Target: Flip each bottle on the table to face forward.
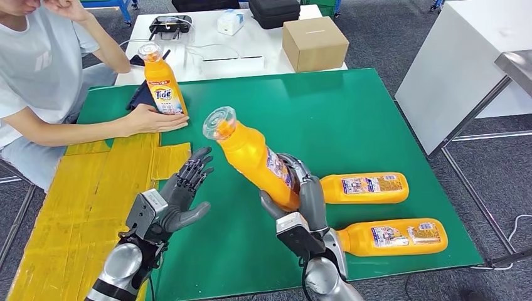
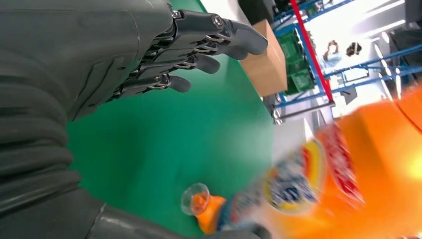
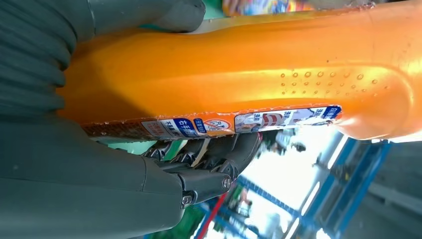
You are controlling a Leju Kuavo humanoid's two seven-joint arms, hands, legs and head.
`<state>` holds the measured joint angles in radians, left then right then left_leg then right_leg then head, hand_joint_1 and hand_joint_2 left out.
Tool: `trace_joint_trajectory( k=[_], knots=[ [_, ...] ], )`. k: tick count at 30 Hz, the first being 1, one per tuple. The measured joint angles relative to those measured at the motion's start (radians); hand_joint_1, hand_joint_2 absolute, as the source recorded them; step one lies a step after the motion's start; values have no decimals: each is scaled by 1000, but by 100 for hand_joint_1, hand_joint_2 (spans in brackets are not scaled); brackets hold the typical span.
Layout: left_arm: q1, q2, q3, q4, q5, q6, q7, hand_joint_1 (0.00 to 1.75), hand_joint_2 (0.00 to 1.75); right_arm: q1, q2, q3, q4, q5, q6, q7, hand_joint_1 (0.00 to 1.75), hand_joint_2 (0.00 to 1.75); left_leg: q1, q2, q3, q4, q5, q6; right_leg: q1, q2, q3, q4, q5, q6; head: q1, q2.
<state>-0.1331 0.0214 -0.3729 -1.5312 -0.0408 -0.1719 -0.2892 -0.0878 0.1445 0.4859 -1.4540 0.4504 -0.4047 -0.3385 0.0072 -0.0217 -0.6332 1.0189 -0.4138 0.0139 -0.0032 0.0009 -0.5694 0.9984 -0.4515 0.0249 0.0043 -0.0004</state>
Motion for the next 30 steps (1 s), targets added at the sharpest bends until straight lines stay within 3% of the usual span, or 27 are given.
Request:
trace_joint_trajectory(
  k=[16, 30],
  knots=[
    [-28, 0, -23, 2, 31, -3, -3, 0, 175, -70, 33, 184, 140, 22, 92, 6, 175, 175, 0, 0, -1, 0, 0, 0, 0, 0, -1, 0, 0, 0, 0, 0],
    [-29, 1, -20, 12, 51, 1, -3, 0, 175, -111, 34, 236, 194, 41, 88, 15, 175, 175, 0, 0, -1, 0, 0, 0, 0, 0, -1, 0, 0, 0, 0, 0]
  ],
)
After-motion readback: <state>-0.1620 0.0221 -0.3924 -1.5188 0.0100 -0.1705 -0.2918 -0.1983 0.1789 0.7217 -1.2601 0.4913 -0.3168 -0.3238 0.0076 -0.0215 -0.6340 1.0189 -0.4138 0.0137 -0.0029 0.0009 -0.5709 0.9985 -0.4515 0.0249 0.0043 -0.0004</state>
